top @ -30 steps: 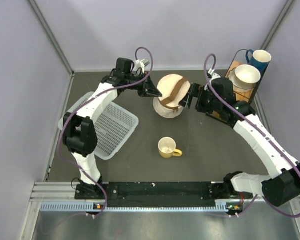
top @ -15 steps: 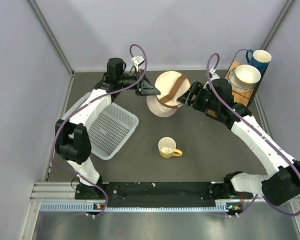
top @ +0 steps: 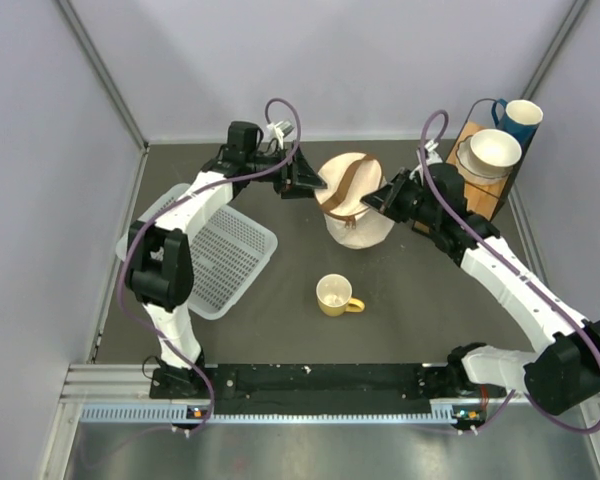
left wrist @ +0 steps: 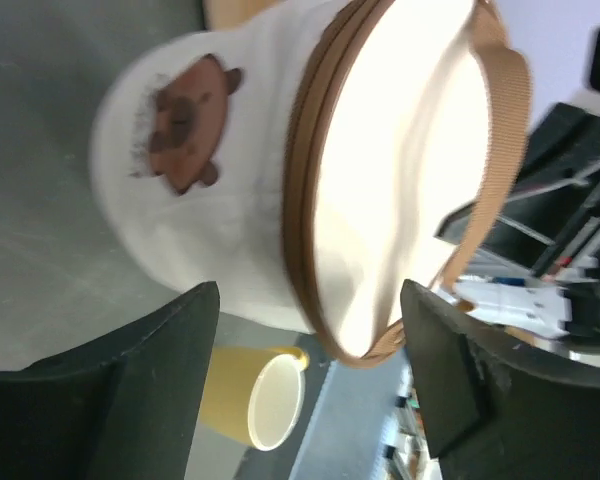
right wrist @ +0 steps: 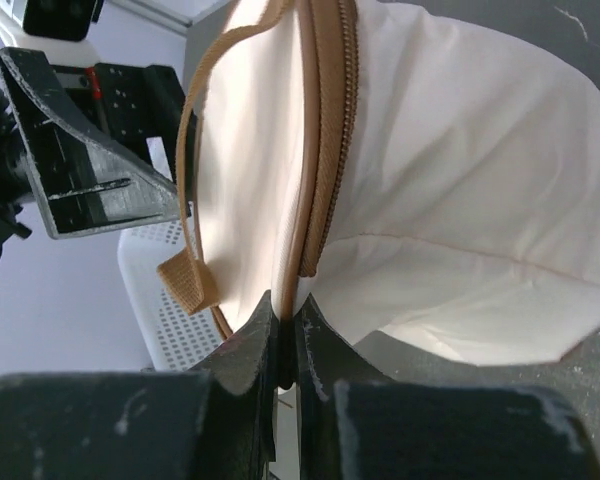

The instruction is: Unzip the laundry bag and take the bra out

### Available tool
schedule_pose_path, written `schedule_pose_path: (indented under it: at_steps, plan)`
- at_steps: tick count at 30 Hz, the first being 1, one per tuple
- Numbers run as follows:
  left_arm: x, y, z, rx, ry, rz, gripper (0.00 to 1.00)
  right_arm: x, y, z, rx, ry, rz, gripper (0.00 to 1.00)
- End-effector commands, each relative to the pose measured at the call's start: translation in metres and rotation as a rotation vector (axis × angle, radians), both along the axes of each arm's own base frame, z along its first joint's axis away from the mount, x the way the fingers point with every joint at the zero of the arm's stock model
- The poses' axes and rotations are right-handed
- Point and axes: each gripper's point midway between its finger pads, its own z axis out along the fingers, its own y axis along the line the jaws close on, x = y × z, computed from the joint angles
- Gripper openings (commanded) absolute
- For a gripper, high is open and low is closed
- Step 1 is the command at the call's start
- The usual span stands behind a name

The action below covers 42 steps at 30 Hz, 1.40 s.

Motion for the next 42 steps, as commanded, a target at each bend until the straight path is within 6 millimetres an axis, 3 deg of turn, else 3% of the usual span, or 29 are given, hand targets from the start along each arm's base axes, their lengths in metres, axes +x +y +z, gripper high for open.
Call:
schedule_pose_path:
  at_steps: [1, 2, 3, 5, 6, 9, 15, 22, 25, 29, 32, 42]
  plan:
    - [0.021, 0.024, -0.001, 0.191, -0.142, 0.183, 0.83, 0.006, -0.008, 0.029, 0.053, -0.04, -0.094, 0.0]
    - [0.027, 0.033, -0.002, 0.243, -0.171, 0.258, 0.84, 0.007, -0.01, 0.026, 0.05, -0.026, -0.109, 0.0]
    - [0.017, 0.04, 0.008, 0.264, -0.206, 0.294, 0.83, 0.006, -0.012, 0.023, 0.051, -0.005, -0.123, 0.0]
    - [0.011, 0.051, 0.01, 0.34, -0.258, 0.358, 0.8, 0.008, -0.016, 0.017, 0.049, 0.018, -0.157, 0.0]
    - [-0.007, 0.046, 0.02, 0.345, -0.293, 0.343, 0.74, 0.008, -0.016, 0.017, 0.06, 0.027, -0.168, 0.0]
    - [-0.042, 0.027, 0.022, 0.388, -0.343, 0.296, 0.65, 0.013, -0.018, 0.008, 0.053, 0.065, -0.2, 0.0]
    - [-0.086, -0.015, 0.017, 0.423, -0.381, 0.209, 0.53, 0.019, -0.016, 0.009, 0.057, 0.089, -0.22, 0.0]
    - [-0.095, -0.046, -0.004, 0.472, -0.367, 0.164, 0.43, 0.02, -0.018, 0.012, 0.062, 0.085, -0.234, 0.0]
    - [-0.086, -0.052, -0.013, 0.51, -0.369, 0.187, 0.41, 0.019, -0.02, 0.012, 0.059, 0.085, -0.242, 0.0]
    - [-0.079, -0.064, -0.009, 0.516, -0.382, 0.198, 0.41, 0.02, -0.018, 0.01, 0.058, 0.09, -0.236, 0.0]
    - [-0.073, -0.071, -0.018, 0.542, -0.363, 0.194, 0.4, 0.021, -0.016, 0.01, 0.059, 0.093, -0.231, 0.0]
    - [-0.06, -0.08, -0.012, 0.547, -0.383, 0.256, 0.35, 0.02, -0.015, 0.014, 0.068, 0.086, -0.224, 0.0]
